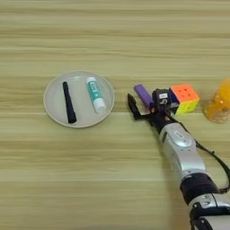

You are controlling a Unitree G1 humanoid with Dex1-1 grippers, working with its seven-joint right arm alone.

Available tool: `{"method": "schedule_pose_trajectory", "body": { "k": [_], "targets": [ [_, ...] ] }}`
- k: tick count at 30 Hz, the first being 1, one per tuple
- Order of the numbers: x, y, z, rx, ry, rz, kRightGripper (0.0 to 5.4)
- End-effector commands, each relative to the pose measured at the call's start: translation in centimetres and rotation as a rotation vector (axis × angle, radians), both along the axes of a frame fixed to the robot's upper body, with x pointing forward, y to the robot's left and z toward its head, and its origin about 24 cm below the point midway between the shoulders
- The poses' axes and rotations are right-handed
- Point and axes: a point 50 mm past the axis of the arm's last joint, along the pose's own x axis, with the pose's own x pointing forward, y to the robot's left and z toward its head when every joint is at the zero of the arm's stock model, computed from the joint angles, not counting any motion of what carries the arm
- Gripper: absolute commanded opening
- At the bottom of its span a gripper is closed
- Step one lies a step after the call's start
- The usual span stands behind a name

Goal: Move the objects on the table

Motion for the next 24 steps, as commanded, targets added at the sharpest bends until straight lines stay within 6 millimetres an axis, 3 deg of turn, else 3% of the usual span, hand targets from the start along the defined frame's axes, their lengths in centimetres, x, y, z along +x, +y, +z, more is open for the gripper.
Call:
{"method": "schedule_pose_trajectory", "body": {
  "k": [1, 9, 24],
  "targets": [
    [0.4, 0.5, -0.3, 0.043, 0.054, 0.024, 5.11],
    [0.2, 0.9, -1.4, 0.13, 0.144, 0.064, 4.07],
    [0.1, 0.7, -1.8, 0.112, 0.159, 0.063, 2.44]
  ]
}}
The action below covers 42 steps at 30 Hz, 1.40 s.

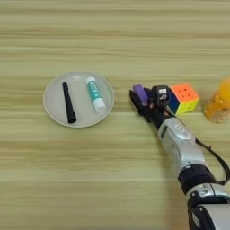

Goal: Move the objects on the table

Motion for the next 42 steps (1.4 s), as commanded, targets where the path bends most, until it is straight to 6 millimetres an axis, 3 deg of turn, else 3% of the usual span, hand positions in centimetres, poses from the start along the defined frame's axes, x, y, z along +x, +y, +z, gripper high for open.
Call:
{"method": "schedule_pose_trajectory", "body": {
  "k": [1, 11, 19, 42],
  "targets": [
    [-0.7, 0.3, -1.6, -0.014, 0.099, 0.004, 2.27],
    [-0.8, 0.2, -1.6, -0.048, 0.088, 0.0, 1.38],
    [-0.7, 0.1, -1.0, -0.081, 0.042, -0.02, 1.36],
    [-1.8, -0.7, 6.6, -0.082, -0.259, -0.083, 1.35]
  ]
}}
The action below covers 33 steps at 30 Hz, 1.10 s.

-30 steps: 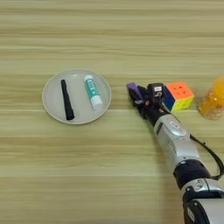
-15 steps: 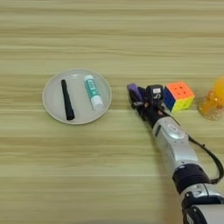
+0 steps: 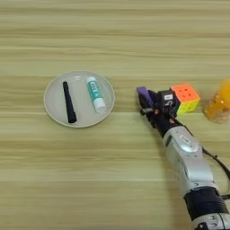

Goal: Move the objects on the table

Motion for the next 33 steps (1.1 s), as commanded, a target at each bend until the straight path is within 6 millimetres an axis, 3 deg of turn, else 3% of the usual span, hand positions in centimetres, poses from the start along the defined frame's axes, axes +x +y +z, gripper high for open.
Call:
{"method": "schedule_pose_trajectory", "body": {
  "k": [1, 6, 13, 20, 33],
  "targets": [
    [0.8, -0.4, 3.9, -0.01, -0.151, -0.012, 1.35],
    [0.3, -0.8, 5.8, -0.003, -0.217, -0.023, 1.35],
    [-0.2, -4.2, 7.4, -0.032, -0.259, -0.139, 1.35],
    [0.0, -7.4, 6.7, -0.052, -0.218, -0.256, 1.35],
    [0.8, -6.9, 4.3, -0.034, -0.138, -0.232, 1.35]
  ]
}}
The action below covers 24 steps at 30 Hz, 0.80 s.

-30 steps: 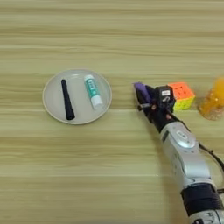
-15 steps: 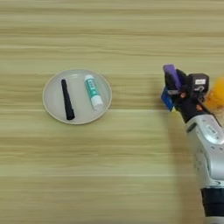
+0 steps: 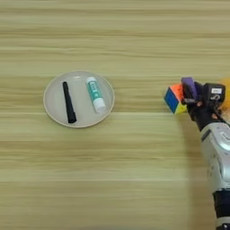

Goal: Move the objects on the table

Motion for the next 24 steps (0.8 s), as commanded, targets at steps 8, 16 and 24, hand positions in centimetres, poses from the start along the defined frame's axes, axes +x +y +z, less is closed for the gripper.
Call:
{"method": "schedule_pose_trajectory", "body": {
  "k": [8, 16, 24],
  "targets": [
    [1.12, 0.72, 1.73, -0.026, -0.077, 0.046, 1.35],
    [1.09, 0.84, 1.62, -0.036, -0.072, 0.05, 1.64],
    [1.05, 0.9, 1.82, -0.053, -0.089, 0.051, 2.52]
  ]
}}
